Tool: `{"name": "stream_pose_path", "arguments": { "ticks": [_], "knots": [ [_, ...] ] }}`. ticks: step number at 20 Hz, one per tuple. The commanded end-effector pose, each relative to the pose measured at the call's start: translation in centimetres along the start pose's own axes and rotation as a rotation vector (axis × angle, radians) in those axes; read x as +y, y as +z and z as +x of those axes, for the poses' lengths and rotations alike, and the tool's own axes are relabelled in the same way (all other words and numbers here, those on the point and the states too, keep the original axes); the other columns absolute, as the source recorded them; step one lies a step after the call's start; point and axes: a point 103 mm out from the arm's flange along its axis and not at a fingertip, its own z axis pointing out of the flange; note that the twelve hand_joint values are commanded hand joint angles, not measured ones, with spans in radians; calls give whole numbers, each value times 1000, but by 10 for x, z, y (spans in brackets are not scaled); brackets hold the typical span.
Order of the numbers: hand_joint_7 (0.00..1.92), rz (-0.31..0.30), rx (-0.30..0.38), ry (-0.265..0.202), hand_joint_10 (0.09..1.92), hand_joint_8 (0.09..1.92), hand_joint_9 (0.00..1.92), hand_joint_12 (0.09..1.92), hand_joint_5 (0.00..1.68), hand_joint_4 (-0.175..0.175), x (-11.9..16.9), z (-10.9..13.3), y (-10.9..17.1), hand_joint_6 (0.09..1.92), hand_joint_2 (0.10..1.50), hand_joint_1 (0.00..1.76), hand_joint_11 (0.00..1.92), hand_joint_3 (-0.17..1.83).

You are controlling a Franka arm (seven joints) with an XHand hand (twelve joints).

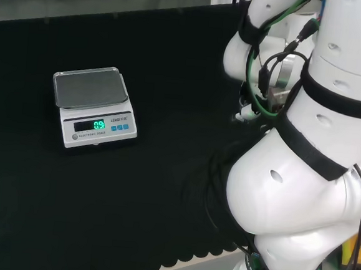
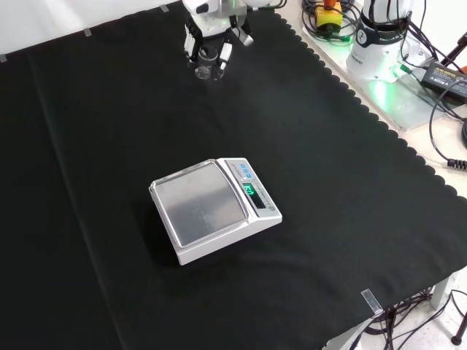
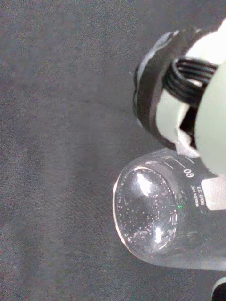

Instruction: Pick up the beaker.

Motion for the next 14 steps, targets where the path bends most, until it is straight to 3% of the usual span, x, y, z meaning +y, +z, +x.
{"name": "stream_pose_path", "arguments": {
  "ticks": [1,5,8,14],
  "knots": [
    [1608,56,157,-186,130,532,1907,584,1411,-175,-6,34,-156,365,668,1223,1682,562],
    [1616,78,215,-247,127,525,1911,585,1413,-175,-20,46,-205,368,659,1224,1676,575],
    [1620,105,258,-266,126,523,1913,586,1414,-175,-29,55,-236,368,656,1224,1672,580],
    [1625,116,287,-285,125,519,1917,587,1416,-175,-28,86,-266,369,651,1224,1668,589]
  ]
}}
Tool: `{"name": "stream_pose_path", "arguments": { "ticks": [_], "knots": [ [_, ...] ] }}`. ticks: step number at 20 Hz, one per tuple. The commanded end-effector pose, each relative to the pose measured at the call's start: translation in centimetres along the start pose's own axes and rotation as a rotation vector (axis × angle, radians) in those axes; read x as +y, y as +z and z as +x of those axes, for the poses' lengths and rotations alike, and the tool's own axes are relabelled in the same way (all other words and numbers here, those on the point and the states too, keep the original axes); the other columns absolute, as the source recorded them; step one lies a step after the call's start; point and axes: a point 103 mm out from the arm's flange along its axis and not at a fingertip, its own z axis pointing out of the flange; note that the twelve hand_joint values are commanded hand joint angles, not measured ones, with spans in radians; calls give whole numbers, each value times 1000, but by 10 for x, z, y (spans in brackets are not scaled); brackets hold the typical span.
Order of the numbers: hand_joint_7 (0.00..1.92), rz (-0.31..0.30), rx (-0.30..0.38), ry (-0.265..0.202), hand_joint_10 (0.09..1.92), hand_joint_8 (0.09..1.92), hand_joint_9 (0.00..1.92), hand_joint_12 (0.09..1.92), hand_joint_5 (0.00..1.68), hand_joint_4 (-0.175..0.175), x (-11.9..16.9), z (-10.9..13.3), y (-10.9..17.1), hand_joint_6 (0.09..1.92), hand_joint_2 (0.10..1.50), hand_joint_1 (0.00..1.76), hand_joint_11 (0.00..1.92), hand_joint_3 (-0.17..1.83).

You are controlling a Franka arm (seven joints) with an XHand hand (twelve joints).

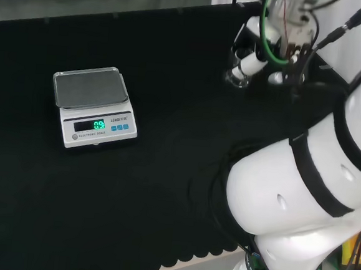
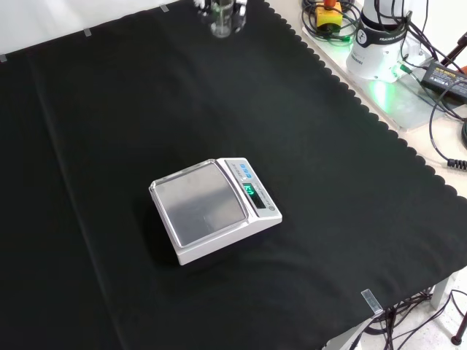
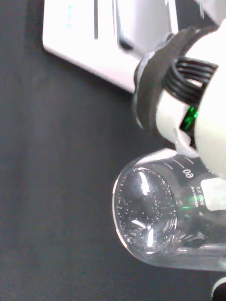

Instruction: Pick up the beaker.

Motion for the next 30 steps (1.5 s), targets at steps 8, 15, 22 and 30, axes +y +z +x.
{"name": "stream_pose_path", "arguments": {
  "ticks": [8,15,22,30],
  "knots": [
    [1628,-12,12,-120,131,513,1920,591,1419,-175,6,118,-81,369,643,1224,1664,603],
    [1628,19,-2,-73,141,507,1920,596,1421,-175,28,130,-57,370,635,1224,1662,615],
    [1626,38,-15,-43,144,506,1920,597,1421,-175,46,143,-45,371,633,1224,1662,619],
    [1630,37,-18,-18,148,507,1920,599,1422,-175,47,143,-46,371,631,1224,1662,622]
  ]
}}
